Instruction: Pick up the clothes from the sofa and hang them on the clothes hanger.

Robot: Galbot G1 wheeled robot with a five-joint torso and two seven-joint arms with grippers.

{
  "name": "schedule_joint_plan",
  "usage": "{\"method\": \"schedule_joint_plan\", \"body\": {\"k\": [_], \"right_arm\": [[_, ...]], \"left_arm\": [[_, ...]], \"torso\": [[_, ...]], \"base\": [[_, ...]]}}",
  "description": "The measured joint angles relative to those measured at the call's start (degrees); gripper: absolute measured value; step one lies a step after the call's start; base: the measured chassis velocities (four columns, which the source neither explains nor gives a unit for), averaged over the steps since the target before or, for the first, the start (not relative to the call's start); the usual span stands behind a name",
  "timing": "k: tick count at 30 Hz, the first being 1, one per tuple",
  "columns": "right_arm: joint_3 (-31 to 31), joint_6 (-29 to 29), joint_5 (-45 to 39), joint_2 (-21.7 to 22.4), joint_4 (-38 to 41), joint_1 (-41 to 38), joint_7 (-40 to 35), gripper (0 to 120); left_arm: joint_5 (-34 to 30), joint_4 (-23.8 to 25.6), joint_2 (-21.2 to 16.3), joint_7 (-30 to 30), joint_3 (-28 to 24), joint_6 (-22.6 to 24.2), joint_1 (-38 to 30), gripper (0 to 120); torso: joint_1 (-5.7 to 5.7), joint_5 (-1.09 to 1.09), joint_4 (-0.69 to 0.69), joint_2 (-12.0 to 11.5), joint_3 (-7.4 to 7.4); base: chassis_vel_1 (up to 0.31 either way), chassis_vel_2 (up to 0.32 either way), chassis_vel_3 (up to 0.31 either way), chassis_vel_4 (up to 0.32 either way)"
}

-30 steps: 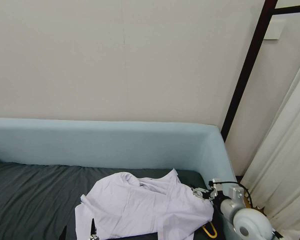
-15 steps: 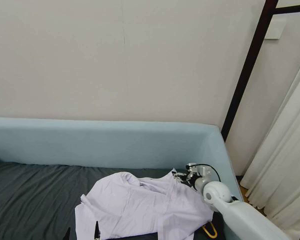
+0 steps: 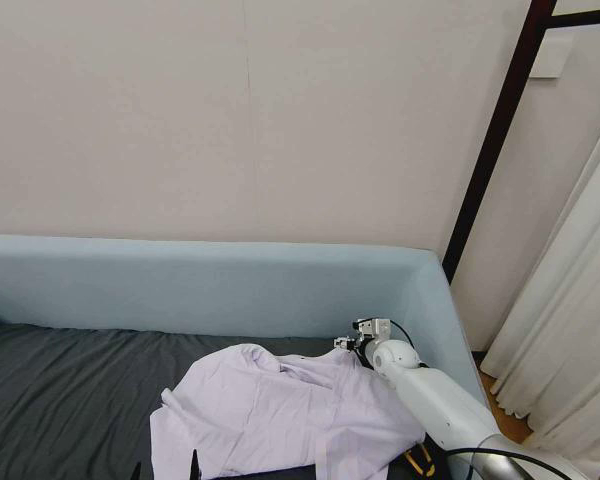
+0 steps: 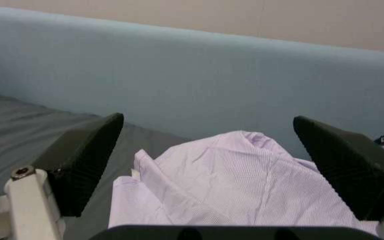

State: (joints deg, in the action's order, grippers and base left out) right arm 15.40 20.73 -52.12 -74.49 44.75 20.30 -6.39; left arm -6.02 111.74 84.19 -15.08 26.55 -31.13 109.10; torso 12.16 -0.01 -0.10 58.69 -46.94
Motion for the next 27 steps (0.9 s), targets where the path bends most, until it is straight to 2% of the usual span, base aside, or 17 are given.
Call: {"method": "schedule_joint_plan", "body": {"k": [3,7,8,12,14,18,19,23,27], "right_arm": [[-0.1,-0.1,1.0,-0.4,-0.9,0.1,0.2,73],[-0.6,-1.6,3.7,-2.0,-4.2,0.3,0.9,53],[-0.6,-1.6,3.7,-2.0,-4.2,0.3,0.9,53],[-1.2,-3.4,4.8,-2.7,-5.7,0.2,1.2,35],[-1.2,-3.6,5.0,-2.8,-5.9,0.0,1.2,31],[-1.1,-3.6,5.8,-3.0,-6.3,-0.5,1.2,14],[-1.1,-3.6,5.8,-3.0,-6.3,-0.5,1.2,14],[-0.3,-3.4,6.2,-2.7,-5.7,-0.5,1.2,0],[0.3,-3.3,6.5,-2.3,-4.8,-0.3,1.0,0]], "left_arm": [[0.0,0.0,0.0,0.0,0.0,0.0,-0.1,100],[0.0,0.0,0.2,-0.1,0.0,0.0,-0.4,100],[0.0,0.0,0.2,-0.1,0.0,0.0,-0.4,100],[-0.1,0.1,0.2,-0.2,0.2,0.0,-0.3,100],[-0.1,0.1,0.2,-0.2,0.2,-0.1,-0.2,100],[-0.1,0.1,0.3,-0.3,0.2,-0.1,-0.3,100],[-0.1,0.1,0.3,-0.3,0.2,-0.1,-0.3,100],[-0.2,0.0,0.2,-0.4,0.2,-0.1,-0.5,100],[-0.3,-0.1,0.1,-0.5,0.3,-0.1,-0.6,100]], "torso": [[0.0,0.0,0.0,0.0,0.0],[0.0,0.0,0.01,0.0,0.0],[0.0,0.0,0.01,0.0,0.0],[-0.01,0.0,0.0,0.0,0.0],[0.0,0.0,0.0,0.0,0.0],[-0.01,0.0,0.01,0.0,0.0],[-0.01,0.0,0.01,0.0,0.0],[-0.01,0.0,0.01,0.0,0.0],[-0.01,0.01,0.01,0.0,0.0]], "base": [[0.0,0.0,0.0,0.0],[0.0,0.0,0.0,0.0],[0.0,0.0,0.0,0.0],[0.0,0.0,0.0,0.0],[0.0,0.0,0.0,0.0],[0.0,0.0,0.0,0.0],[0.0,0.0,0.0,0.0],[0.0,0.0,0.0,0.0],[0.0,0.0,0.0,0.0]]}}
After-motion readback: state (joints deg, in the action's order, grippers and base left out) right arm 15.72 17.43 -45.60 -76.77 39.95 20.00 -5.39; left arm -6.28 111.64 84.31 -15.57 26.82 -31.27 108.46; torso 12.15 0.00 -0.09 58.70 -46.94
